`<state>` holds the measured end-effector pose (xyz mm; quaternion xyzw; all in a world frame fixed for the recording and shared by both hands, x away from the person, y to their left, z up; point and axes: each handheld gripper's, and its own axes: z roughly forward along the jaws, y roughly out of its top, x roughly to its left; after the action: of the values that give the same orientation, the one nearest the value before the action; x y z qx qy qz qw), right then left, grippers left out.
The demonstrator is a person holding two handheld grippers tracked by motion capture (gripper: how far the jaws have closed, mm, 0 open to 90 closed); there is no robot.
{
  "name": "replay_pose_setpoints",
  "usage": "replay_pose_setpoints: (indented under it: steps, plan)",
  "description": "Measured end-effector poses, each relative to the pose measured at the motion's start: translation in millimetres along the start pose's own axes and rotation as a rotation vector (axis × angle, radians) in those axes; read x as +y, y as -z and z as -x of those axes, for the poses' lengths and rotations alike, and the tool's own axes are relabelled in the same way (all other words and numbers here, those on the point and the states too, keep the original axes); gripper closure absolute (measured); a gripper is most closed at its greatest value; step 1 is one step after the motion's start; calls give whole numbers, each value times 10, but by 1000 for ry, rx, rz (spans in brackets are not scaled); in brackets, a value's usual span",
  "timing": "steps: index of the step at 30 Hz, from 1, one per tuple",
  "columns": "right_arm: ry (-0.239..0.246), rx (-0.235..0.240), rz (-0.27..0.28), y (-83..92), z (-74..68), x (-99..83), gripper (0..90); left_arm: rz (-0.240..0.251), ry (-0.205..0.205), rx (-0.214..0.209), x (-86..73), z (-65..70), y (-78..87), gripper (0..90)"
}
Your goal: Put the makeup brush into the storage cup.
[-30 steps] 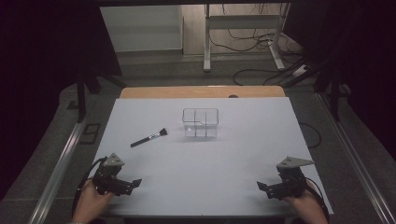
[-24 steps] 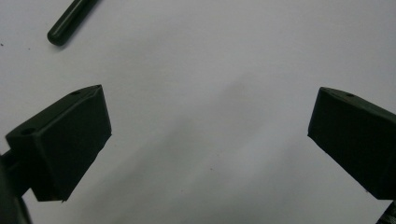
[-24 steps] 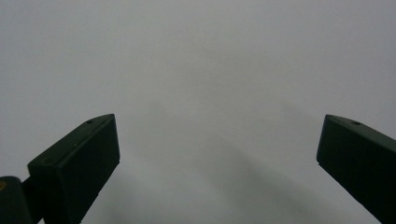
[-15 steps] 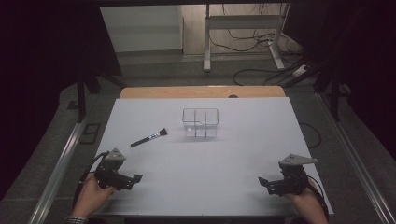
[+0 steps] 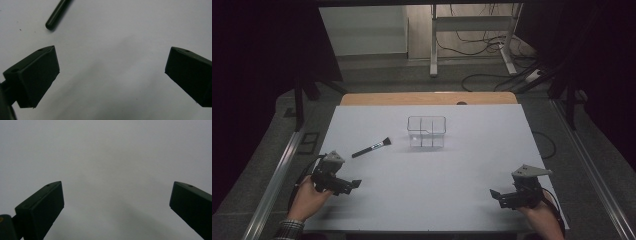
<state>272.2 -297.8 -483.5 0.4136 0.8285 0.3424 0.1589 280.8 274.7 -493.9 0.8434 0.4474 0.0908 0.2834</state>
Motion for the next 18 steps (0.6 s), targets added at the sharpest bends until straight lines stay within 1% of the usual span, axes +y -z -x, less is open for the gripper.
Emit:
replay_pose_setpoints:
  steps: [3, 5, 8, 10, 15, 18]
  plan:
    - [-11, -8, -3, 9, 28, -3, 0, 1, 0, -5, 39, -43, 1, 0]
    - [-19, -12, -4, 11, 42, -6, 0, -3, -2, 1, 69, -57, -9, 0]
    - [-19, -11, -7, 9, 42, -8, 0, -12, -6, 1, 113, -81, -24, 0]
    - [-13, -10, -12, 2, 33, -10, 0, -24, -9, 12, 144, -97, -41, 0]
    - [-8, -8, -23, -11, 23, -16, 0, -39, -11, 24, 188, -129, -57, 0]
    - [-9, -8, -24, -13, 24, -17, 0, -55, -19, 35, 230, -180, -76, 0]
